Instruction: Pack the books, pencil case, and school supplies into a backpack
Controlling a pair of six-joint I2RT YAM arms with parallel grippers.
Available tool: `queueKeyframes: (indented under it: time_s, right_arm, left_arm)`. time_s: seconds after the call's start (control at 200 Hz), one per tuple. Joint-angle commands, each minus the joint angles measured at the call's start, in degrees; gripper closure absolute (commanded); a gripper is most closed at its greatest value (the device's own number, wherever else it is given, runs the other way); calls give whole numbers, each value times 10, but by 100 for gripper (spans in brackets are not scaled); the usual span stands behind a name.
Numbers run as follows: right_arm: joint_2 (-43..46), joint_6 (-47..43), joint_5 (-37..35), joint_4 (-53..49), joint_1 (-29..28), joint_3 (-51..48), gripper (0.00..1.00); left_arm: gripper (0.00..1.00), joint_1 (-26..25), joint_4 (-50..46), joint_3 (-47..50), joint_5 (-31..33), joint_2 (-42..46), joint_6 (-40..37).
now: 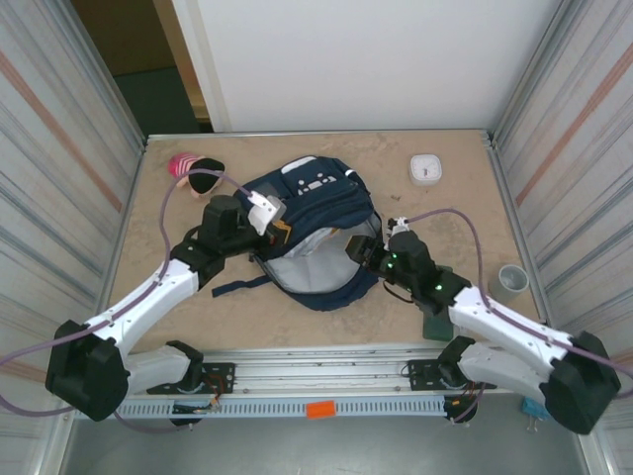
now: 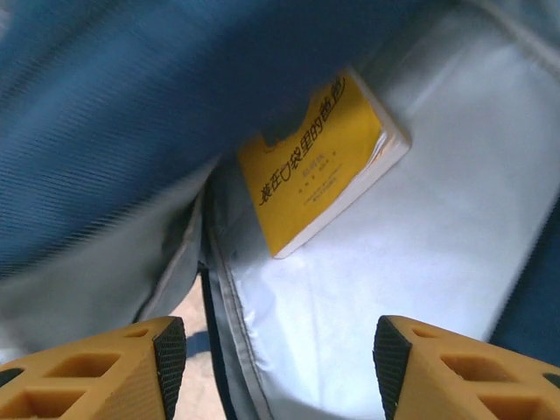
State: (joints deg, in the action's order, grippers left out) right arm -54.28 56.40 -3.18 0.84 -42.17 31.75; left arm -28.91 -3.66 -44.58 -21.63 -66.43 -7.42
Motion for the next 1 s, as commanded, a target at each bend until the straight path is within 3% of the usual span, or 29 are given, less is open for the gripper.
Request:
queueKeyframes:
  time_s: [0.0, 0.105, 0.256, 0.481, 0.722, 0.992]
  right_arm:
    - [51, -127, -3, -120, 6, 16, 40]
    - [83, -204, 34, -138, 8, 25, 39]
    - [98, -343, 73, -166, -2, 53, 37]
    - [-12, -570, -3, -264, -105, 143, 31]
    - [-216, -755, -75, -263, -210, 204, 22]
    - [-342, -841, -55, -193, -213, 226, 24]
  left_arm:
    - [100, -24, -31, 7, 39, 9, -36]
    - [97, -33, -42, 25, 47, 15, -11]
    - [71, -33, -48, 43, 39, 34, 41]
    - [48, 4, -12, 81, 64, 82, 149]
    - [46, 71, 3, 128, 69, 118, 241]
    - [46, 87, 3, 162, 82, 178, 260]
